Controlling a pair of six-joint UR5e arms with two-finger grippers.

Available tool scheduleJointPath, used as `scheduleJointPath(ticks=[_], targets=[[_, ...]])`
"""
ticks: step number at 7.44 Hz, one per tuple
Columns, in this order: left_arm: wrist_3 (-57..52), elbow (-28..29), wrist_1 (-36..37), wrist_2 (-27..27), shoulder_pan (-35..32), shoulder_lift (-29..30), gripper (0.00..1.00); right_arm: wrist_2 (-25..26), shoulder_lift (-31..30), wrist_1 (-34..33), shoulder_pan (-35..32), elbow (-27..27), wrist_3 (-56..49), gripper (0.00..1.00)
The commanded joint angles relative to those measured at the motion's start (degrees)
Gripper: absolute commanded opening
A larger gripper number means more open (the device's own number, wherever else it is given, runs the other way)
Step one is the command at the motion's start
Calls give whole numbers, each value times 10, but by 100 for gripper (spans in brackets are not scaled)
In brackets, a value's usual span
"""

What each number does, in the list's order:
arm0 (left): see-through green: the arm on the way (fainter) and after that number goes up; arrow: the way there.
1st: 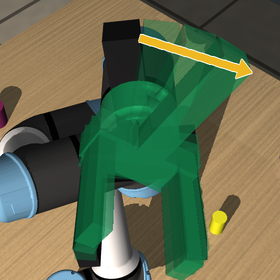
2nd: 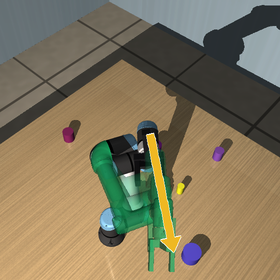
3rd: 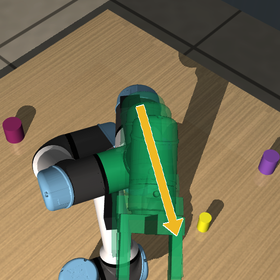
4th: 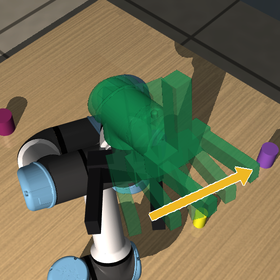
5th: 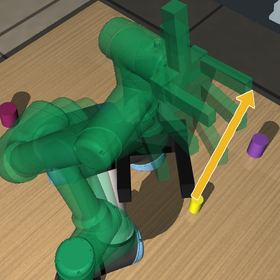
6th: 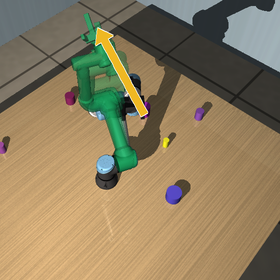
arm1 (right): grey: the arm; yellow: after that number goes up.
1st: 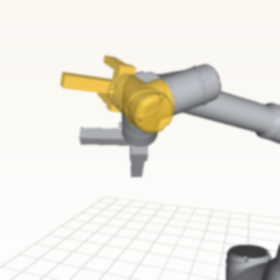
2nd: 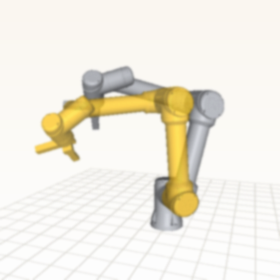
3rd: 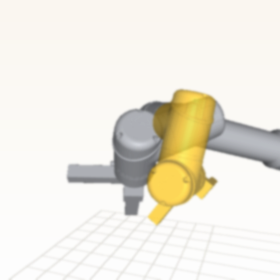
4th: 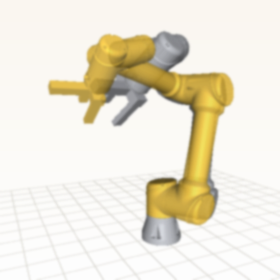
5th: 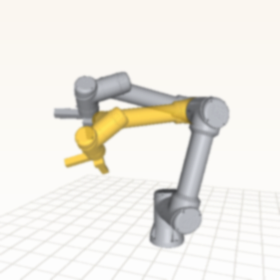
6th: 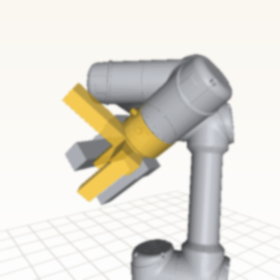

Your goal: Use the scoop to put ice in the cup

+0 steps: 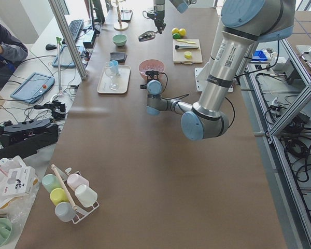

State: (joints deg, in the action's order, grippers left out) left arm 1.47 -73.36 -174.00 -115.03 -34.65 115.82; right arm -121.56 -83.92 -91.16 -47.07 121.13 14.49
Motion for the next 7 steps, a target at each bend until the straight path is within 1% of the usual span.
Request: scheduleJointPath(ticks=[1,2,3,4,5,6,7], targets=[[39,13,26,-9,5,26,98,50,62,-138,0,36,-226,0],[39,13,45,-10,5,36,98,81,114,-268,4,71,-300,0],[40,13,58,-11,5,41,98,94,154,-347,6,75,-361,0],[40,13,68,-11,6,43,98,108,167,-377,13,69,-401,0],[40,13,69,-11,6,45,98,128,216,-426,19,36,-451,0],[40,13,71,-11,11,49,98,140,252,-465,22,6,-477,0],[40,13,71,-10,20,52,98,150,308,-502,27,-39,-500,0]])
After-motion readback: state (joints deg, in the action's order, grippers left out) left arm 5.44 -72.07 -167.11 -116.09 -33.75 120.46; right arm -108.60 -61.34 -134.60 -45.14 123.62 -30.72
